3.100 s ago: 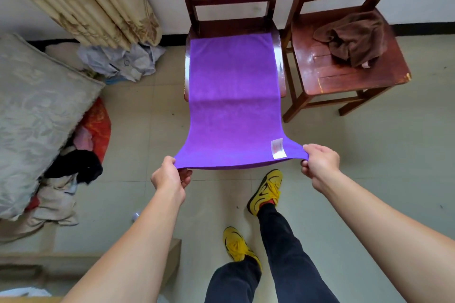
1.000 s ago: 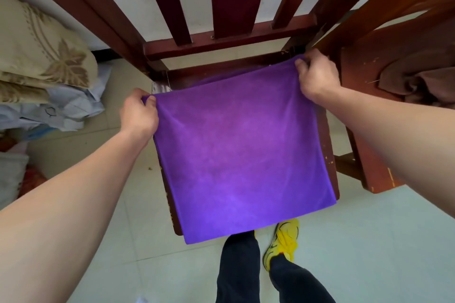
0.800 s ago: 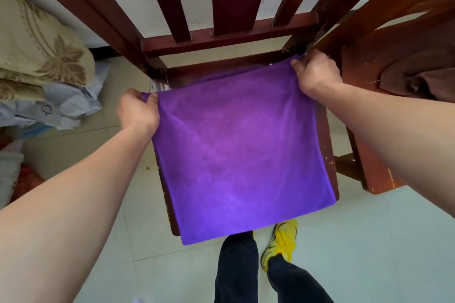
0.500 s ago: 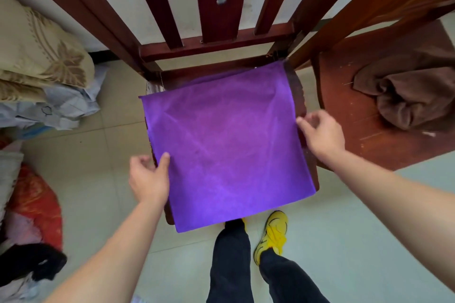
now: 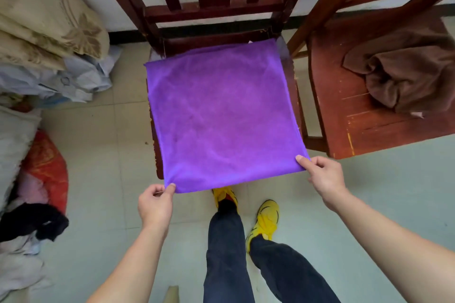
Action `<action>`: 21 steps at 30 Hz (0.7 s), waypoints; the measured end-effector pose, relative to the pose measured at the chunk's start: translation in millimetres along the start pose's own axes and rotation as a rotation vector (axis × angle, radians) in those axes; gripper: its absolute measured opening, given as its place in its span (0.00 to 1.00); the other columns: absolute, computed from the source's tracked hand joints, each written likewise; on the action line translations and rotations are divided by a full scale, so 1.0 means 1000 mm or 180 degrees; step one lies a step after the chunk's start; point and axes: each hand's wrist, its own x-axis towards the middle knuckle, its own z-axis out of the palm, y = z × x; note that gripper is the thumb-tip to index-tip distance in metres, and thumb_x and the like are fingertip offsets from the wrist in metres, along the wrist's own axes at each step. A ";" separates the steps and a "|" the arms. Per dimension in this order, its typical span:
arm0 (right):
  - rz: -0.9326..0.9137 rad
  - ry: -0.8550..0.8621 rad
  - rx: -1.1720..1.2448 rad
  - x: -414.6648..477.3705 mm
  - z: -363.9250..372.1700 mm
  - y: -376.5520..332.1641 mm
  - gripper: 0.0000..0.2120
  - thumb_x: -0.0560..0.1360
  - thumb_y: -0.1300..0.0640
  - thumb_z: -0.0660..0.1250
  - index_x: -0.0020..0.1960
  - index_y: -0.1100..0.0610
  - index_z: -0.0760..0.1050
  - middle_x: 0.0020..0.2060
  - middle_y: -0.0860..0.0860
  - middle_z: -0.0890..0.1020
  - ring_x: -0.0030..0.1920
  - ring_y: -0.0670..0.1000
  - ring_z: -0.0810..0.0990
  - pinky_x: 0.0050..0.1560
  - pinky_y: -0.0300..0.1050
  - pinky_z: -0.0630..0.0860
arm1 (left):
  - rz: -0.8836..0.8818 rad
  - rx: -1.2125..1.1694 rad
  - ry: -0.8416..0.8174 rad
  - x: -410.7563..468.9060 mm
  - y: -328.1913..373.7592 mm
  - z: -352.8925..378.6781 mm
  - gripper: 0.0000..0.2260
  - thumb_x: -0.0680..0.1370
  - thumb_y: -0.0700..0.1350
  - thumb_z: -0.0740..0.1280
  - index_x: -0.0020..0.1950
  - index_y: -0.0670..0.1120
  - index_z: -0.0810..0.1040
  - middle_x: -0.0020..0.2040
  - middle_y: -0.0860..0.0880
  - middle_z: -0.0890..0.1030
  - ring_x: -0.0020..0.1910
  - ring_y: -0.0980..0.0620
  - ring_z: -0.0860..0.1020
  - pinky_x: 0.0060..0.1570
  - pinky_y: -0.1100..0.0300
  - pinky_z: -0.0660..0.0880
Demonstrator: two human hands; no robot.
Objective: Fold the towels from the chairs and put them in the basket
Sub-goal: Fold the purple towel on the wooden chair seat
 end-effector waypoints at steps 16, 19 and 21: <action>-0.0990 0.0122 -0.0098 -0.037 -0.075 -0.093 0.22 0.73 0.47 0.70 0.33 0.65 0.74 0.24 0.55 0.73 0.27 0.50 0.70 0.34 0.45 0.67 | 0.0295 -0.0931 0.0008 -0.072 0.069 -0.062 0.13 0.77 0.43 0.69 0.34 0.45 0.71 0.30 0.45 0.73 0.27 0.51 0.69 0.26 0.61 0.67; -0.1081 0.0205 -0.0454 -0.044 -0.082 -0.095 0.21 0.73 0.47 0.71 0.35 0.65 0.76 0.25 0.52 0.74 0.28 0.50 0.70 0.35 0.44 0.67 | 0.0301 -0.0661 0.0002 -0.082 0.066 -0.066 0.13 0.77 0.43 0.69 0.34 0.45 0.71 0.30 0.45 0.72 0.26 0.50 0.68 0.27 0.60 0.67; -0.1070 0.0211 -0.0343 -0.050 -0.084 -0.112 0.15 0.72 0.49 0.73 0.37 0.60 0.79 0.25 0.50 0.75 0.23 0.46 0.70 0.31 0.41 0.69 | 0.0432 -0.0617 0.0101 -0.086 0.076 -0.073 0.13 0.75 0.43 0.71 0.33 0.45 0.72 0.30 0.46 0.72 0.26 0.50 0.68 0.28 0.60 0.68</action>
